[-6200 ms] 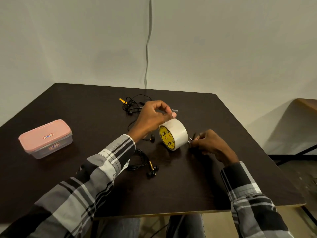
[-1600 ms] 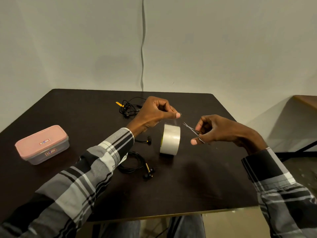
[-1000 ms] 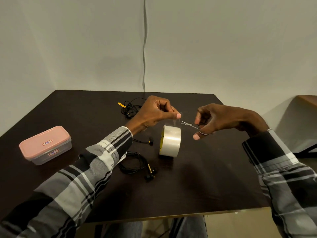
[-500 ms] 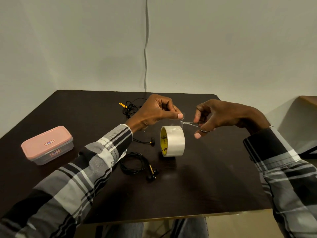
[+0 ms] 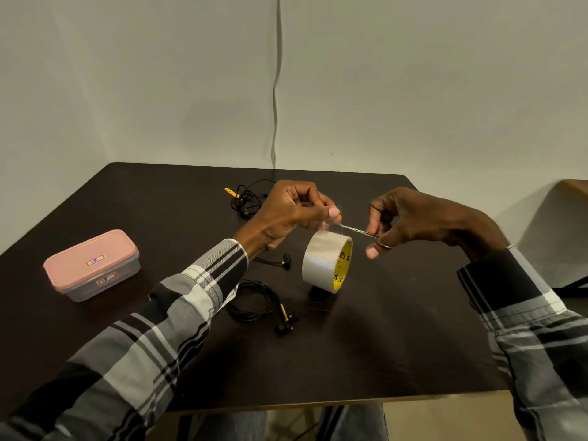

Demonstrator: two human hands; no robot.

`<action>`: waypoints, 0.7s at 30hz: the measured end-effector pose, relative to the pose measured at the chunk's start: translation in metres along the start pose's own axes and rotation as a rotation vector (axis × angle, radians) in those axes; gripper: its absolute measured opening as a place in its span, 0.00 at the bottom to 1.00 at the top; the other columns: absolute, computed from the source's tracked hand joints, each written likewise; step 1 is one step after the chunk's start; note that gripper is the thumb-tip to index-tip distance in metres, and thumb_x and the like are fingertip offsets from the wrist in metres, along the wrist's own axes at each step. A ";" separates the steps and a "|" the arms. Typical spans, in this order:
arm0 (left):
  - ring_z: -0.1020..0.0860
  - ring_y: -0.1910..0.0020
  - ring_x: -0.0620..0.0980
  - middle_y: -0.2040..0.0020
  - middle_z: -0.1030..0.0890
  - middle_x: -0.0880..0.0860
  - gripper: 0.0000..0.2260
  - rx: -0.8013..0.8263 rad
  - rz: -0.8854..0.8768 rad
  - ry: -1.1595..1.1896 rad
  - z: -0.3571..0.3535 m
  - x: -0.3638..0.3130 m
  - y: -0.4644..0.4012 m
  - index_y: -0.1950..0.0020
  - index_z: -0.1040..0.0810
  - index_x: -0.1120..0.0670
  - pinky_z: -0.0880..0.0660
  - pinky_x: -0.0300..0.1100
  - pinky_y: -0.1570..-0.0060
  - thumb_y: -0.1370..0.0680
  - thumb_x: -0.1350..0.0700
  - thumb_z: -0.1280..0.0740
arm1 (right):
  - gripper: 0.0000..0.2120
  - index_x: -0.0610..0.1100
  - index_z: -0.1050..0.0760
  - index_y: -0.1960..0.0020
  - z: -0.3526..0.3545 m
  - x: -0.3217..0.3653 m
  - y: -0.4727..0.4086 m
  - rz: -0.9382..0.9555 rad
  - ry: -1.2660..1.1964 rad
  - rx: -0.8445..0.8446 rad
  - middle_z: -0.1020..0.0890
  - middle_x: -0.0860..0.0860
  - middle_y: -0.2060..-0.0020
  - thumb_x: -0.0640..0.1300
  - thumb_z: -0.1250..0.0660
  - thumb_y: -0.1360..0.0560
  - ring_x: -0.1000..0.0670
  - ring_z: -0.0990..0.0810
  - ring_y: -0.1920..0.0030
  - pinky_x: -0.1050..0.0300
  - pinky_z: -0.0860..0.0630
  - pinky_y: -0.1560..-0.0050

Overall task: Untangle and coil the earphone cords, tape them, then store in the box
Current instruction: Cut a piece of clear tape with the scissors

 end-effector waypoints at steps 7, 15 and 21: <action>0.16 0.50 0.61 0.56 0.17 0.57 0.09 -0.007 0.062 0.070 0.002 0.006 0.001 0.64 0.26 0.60 0.18 0.59 0.57 0.27 0.67 0.28 | 0.22 0.41 0.23 0.54 0.004 -0.010 0.008 -0.009 0.020 -0.016 0.17 0.39 0.57 0.48 0.16 0.40 0.48 0.21 0.60 0.49 0.22 0.56; 0.17 0.47 0.64 0.54 0.17 0.58 0.08 0.034 0.094 0.001 0.000 0.012 0.002 0.56 0.25 0.70 0.19 0.61 0.57 0.28 0.68 0.27 | 0.22 0.39 0.23 0.53 -0.004 -0.006 -0.001 -0.034 0.032 0.051 0.18 0.45 0.62 0.49 0.17 0.38 0.53 0.23 0.66 0.56 0.26 0.64; 0.17 0.47 0.63 0.57 0.17 0.56 0.07 0.062 0.119 0.016 -0.005 0.009 0.005 0.60 0.25 0.66 0.20 0.64 0.57 0.28 0.67 0.27 | 0.24 0.40 0.22 0.52 -0.008 -0.002 -0.006 -0.026 0.049 0.108 0.18 0.45 0.61 0.51 0.18 0.40 0.54 0.22 0.65 0.56 0.25 0.63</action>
Point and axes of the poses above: each hand's wrist, its own y-axis away from the middle knuckle, its own z-axis out of the back of the hand, x = y × z, the point moved 9 cm from there along -y, towards the middle knuckle
